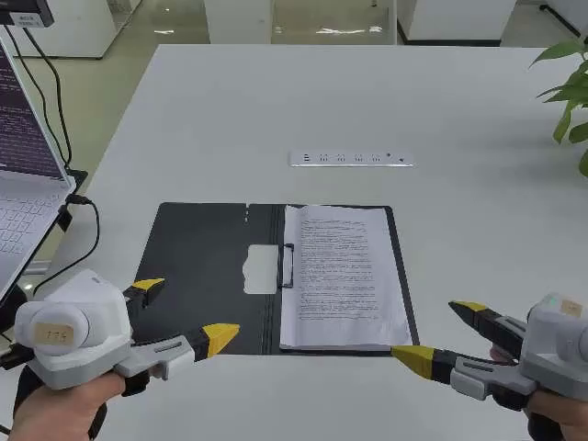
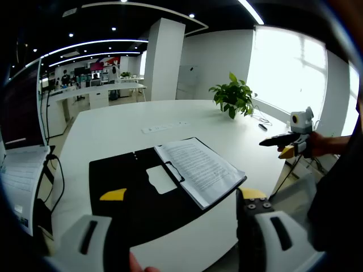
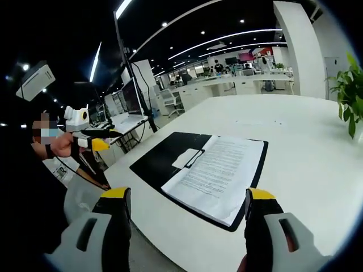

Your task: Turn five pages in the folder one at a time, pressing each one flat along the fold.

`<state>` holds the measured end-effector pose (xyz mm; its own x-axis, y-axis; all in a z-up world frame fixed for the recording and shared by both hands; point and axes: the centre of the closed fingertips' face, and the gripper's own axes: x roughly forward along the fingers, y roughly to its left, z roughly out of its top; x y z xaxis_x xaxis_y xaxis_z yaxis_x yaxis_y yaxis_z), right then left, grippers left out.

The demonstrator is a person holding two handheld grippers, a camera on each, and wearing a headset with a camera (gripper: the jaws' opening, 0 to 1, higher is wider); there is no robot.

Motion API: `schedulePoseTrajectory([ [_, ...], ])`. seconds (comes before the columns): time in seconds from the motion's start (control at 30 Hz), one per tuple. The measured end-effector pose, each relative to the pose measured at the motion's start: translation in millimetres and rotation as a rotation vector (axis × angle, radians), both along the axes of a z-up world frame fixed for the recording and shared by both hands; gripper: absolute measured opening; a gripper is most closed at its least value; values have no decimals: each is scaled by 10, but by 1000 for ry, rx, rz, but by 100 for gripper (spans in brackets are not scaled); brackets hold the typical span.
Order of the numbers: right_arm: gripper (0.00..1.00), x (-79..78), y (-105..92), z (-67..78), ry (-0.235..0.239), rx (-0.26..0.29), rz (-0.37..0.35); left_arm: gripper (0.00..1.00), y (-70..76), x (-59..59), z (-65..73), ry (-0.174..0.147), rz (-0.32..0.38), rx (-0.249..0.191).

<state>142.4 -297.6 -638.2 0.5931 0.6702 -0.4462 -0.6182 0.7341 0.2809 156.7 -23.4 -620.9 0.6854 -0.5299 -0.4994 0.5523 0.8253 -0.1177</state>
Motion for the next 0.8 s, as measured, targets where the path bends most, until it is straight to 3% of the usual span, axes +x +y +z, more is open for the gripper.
schedulePoseTrajectory([
  [0.33, 82, -7, -1, -18, 4, 0, 2, 78, 54, -1, 6, 0, 8, 5],
  [0.8, 82, -16, 0, -17, 6, -4, 8, 79, 22, -36, 10, 0, 3, 6],
])
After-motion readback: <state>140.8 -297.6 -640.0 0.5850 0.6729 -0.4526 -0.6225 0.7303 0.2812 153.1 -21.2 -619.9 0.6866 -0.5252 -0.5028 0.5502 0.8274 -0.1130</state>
